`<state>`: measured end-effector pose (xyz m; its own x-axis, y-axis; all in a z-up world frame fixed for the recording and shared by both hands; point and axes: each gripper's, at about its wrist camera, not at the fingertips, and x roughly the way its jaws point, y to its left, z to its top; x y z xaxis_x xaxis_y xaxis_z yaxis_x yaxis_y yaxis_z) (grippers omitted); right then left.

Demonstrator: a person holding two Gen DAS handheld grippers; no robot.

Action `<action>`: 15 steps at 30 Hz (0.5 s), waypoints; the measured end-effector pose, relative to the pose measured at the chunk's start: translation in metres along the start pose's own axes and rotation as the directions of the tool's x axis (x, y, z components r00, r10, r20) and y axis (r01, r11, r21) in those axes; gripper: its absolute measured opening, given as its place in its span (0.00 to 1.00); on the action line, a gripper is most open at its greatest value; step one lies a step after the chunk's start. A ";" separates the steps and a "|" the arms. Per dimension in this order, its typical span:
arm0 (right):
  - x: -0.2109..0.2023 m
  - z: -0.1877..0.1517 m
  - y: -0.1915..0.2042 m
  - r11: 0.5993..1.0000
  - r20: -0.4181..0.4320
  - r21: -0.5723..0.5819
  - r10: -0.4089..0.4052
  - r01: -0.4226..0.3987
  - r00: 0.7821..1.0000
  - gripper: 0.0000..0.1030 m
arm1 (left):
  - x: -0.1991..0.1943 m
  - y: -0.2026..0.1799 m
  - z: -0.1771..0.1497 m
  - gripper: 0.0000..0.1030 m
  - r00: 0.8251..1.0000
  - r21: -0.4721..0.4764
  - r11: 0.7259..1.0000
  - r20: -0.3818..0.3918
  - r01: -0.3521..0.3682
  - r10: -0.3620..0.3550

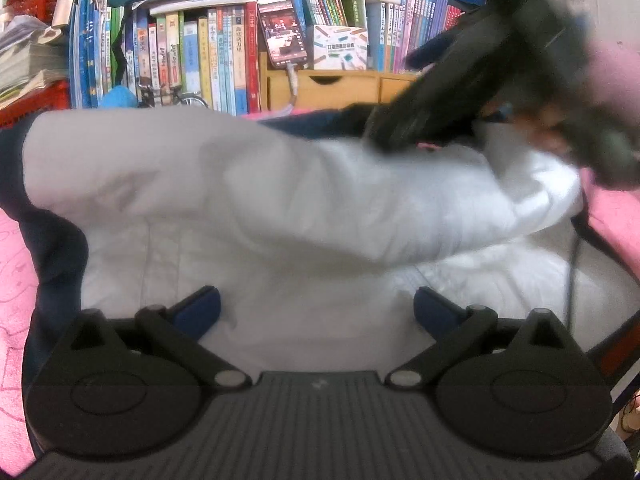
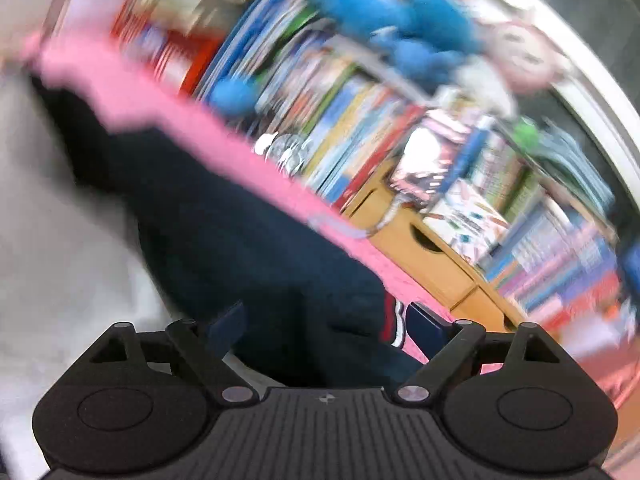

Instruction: Fold clothes

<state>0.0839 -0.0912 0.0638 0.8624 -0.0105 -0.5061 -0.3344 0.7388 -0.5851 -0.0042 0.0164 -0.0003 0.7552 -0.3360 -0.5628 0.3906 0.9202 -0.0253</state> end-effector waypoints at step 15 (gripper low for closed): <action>0.011 -0.084 -0.206 0.616 -0.317 0.526 -0.497 0.586 0.808 0.04 | -0.003 0.003 -0.004 1.00 1.000 -0.004 1.000 0.003 0.011 -0.011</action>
<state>0.1301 -0.2995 0.1257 0.7426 -0.5893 -0.3183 0.4993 0.8039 -0.3233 -0.0074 0.0209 -0.0024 0.7526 -0.3464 -0.5599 0.3966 0.9173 -0.0344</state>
